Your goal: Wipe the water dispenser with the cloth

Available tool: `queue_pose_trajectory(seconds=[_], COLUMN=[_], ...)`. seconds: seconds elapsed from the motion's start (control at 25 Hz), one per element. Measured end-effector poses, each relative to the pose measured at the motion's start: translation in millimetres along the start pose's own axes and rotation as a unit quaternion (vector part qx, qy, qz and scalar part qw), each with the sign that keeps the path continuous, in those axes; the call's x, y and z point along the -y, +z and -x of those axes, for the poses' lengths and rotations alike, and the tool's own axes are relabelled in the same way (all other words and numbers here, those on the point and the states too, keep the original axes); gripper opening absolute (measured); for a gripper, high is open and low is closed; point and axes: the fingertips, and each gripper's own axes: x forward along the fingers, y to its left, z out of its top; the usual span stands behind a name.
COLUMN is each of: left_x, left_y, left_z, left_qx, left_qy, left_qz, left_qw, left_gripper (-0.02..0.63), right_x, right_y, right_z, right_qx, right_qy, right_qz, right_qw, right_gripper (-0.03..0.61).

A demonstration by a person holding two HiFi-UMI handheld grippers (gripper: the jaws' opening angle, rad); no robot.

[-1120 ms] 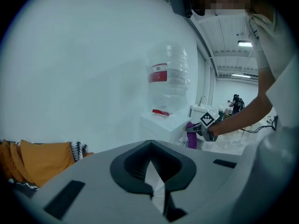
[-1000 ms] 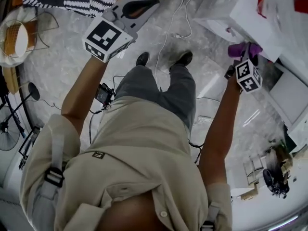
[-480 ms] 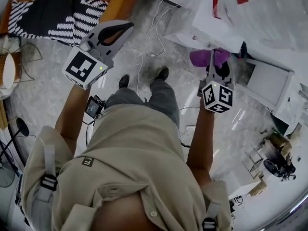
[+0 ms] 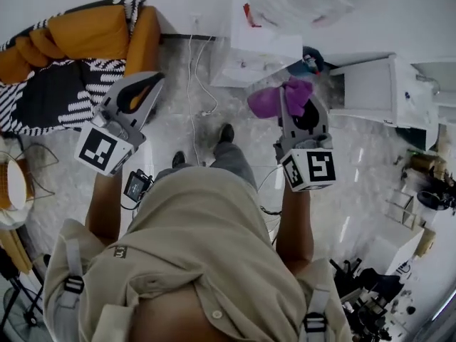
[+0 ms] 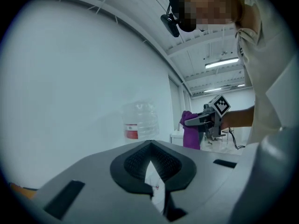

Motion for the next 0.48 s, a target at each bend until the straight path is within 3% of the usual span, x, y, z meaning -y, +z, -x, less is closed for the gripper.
queue_pose_trajectory(seconds=[0.12, 0.48], left_x=[11, 48], left_y=[15, 24], left_z=[2, 35], left_qx=[0.011, 0.046], left_qy=[-0.024, -0.083], left_qz=[-0.014, -0.027], left_qw=[0.9996, 0.9951], left_gripper=[0.015, 0.015], right_x=[-9, -47], right_y=[16, 30], right_z=[16, 77], right_qx=[0.005, 0.030], right_qy=[0.016, -0.006], right_qz=[-0.017, -0.045], right_qw=[1.000, 0.999], right_gripper=[0.109, 0.109])
